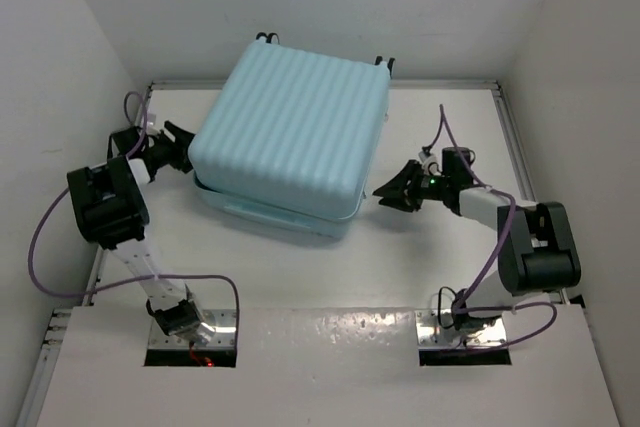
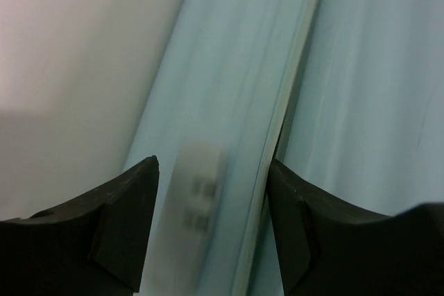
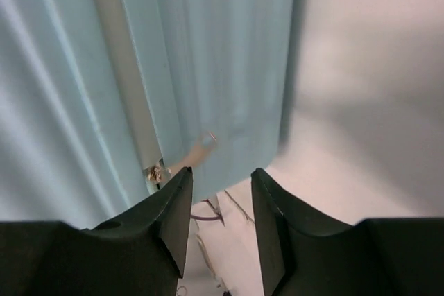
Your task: Pack the luggage
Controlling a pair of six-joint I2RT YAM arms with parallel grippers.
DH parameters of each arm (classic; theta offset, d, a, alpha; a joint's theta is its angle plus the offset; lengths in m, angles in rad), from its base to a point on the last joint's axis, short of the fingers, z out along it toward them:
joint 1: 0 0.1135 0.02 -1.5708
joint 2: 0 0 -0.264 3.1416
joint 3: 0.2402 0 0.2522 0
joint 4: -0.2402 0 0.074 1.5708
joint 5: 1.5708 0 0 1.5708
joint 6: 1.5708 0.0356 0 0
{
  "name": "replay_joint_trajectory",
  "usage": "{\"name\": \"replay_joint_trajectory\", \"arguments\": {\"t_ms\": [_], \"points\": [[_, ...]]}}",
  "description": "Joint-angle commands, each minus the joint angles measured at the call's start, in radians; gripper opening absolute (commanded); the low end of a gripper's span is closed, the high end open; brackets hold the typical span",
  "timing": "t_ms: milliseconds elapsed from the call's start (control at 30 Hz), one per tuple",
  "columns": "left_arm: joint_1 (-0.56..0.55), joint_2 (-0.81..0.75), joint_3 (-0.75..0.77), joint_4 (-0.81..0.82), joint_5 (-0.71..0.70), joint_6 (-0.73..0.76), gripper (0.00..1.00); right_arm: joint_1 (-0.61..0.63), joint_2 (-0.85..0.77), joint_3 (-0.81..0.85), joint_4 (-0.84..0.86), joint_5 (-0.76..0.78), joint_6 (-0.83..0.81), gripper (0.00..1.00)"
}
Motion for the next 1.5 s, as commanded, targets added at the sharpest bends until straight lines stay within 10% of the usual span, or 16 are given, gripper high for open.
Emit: {"name": "replay_joint_trajectory", "arguments": {"t_ms": [0,433,633,833,1000,1133,1467], "points": [[-0.029,0.207,0.132,0.214,-0.094,-0.107,0.64,-0.161,-0.032,0.084,-0.266,-0.057,-0.255,0.39],[-0.342,0.858,0.994,0.336,0.208,-0.401,0.56,-0.386,0.03,0.432,-0.691,0.035,-0.737,0.47],[-0.481,0.988,1.149,0.391,0.317,-0.473,0.51,-0.352,-0.021,0.394,-0.713,0.074,-0.753,0.47],[-0.378,0.9,1.149,0.249,0.111,-0.302,0.71,-0.343,-0.083,0.324,-0.572,0.051,-0.675,0.45],[-0.195,0.606,1.117,0.054,-0.146,-0.174,0.99,-0.268,-0.105,0.258,-0.331,0.092,-0.559,0.43],[-0.043,0.359,1.042,-0.18,-0.19,-0.041,1.0,-0.167,-0.07,0.216,-0.089,0.234,-0.509,0.43],[0.158,-0.33,0.09,-0.767,0.024,0.559,1.0,0.007,0.125,0.463,0.121,0.247,-0.444,0.43]]}}
